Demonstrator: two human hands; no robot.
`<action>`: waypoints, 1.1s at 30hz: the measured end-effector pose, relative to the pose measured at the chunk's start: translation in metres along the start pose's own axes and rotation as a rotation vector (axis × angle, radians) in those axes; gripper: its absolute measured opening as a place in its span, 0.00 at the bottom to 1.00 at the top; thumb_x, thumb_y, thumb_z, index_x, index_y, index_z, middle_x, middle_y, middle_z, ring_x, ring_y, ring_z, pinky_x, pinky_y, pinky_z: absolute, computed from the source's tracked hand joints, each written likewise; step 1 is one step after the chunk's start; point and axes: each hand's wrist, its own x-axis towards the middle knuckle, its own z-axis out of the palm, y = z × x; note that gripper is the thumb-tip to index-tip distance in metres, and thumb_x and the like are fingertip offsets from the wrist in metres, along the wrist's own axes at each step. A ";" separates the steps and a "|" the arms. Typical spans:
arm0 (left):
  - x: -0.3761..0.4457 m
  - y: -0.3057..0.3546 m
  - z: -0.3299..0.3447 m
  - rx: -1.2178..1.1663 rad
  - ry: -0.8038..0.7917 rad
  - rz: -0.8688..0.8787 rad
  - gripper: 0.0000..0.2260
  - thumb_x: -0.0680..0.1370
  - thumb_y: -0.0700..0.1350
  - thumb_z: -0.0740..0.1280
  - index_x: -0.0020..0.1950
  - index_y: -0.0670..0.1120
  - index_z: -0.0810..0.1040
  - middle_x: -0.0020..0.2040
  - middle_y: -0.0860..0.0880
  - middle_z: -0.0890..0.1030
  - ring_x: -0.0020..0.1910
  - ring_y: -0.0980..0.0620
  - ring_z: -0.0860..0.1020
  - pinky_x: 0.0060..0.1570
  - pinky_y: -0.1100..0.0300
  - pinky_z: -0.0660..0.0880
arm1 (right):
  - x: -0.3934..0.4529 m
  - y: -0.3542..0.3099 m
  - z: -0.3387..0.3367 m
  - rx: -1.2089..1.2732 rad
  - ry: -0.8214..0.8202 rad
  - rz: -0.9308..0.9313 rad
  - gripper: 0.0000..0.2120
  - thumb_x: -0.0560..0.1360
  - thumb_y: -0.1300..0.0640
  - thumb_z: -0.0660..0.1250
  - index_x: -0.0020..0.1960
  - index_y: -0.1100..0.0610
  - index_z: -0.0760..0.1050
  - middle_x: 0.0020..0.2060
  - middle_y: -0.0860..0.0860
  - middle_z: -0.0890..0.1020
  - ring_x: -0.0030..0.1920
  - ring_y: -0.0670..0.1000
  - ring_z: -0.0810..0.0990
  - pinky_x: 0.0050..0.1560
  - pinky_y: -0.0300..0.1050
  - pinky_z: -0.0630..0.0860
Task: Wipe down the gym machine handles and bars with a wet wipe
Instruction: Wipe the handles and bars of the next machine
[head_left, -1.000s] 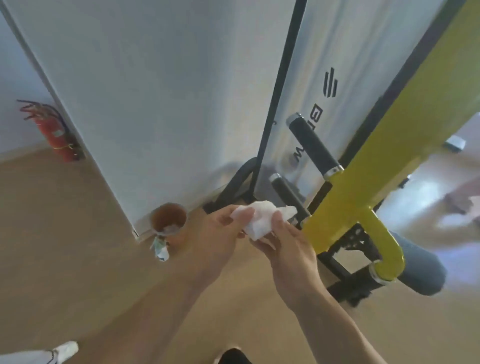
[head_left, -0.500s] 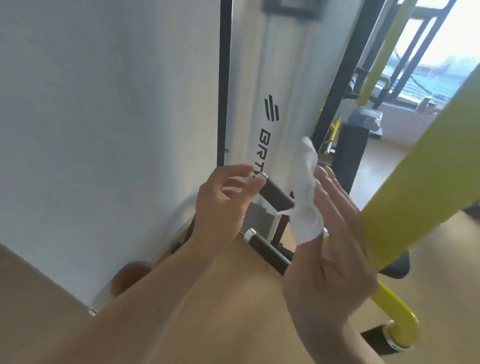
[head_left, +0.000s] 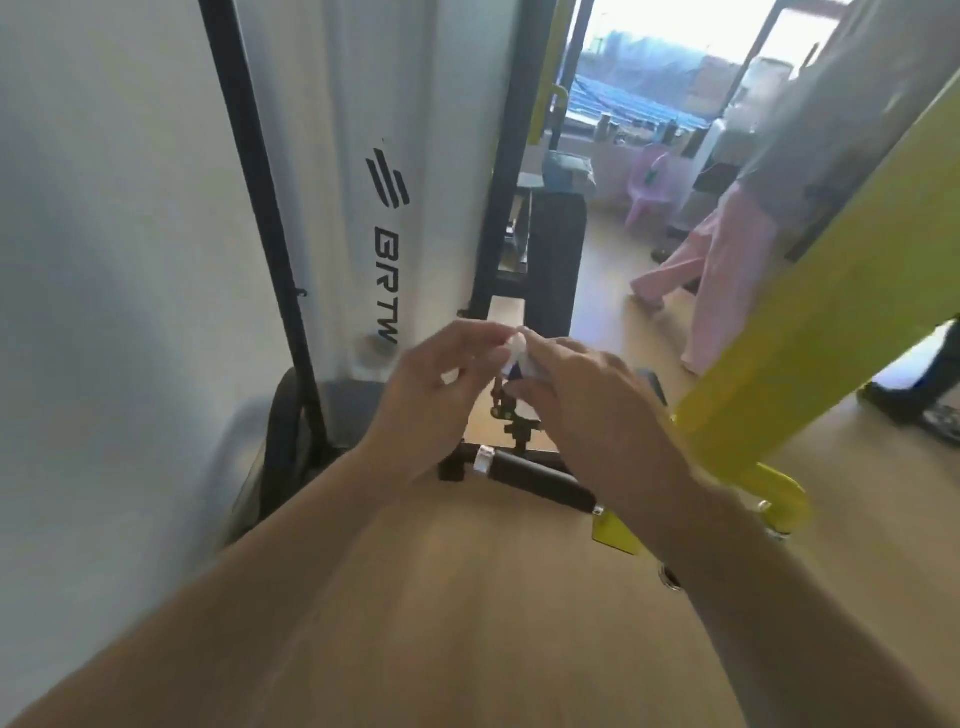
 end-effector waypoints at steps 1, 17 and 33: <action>0.002 -0.002 -0.001 0.027 -0.019 0.012 0.08 0.81 0.43 0.67 0.56 0.54 0.81 0.54 0.56 0.84 0.57 0.54 0.81 0.58 0.60 0.77 | 0.001 0.000 -0.002 -0.080 -0.017 -0.010 0.17 0.79 0.47 0.67 0.65 0.53 0.78 0.51 0.50 0.85 0.47 0.53 0.84 0.40 0.44 0.74; 0.005 -0.002 -0.005 0.268 -0.027 0.100 0.06 0.81 0.49 0.65 0.56 0.56 0.78 0.53 0.61 0.83 0.55 0.59 0.79 0.53 0.76 0.69 | -0.027 0.013 -0.019 0.031 -0.321 -0.072 0.34 0.82 0.60 0.62 0.81 0.56 0.48 0.81 0.51 0.50 0.80 0.49 0.48 0.79 0.47 0.50; -0.002 0.009 0.000 0.350 -0.027 -0.005 0.06 0.81 0.52 0.65 0.56 0.58 0.79 0.55 0.62 0.82 0.57 0.60 0.78 0.57 0.69 0.69 | -0.026 0.026 -0.028 -0.375 -0.180 0.030 0.14 0.76 0.59 0.71 0.61 0.56 0.77 0.46 0.51 0.84 0.39 0.51 0.82 0.35 0.44 0.76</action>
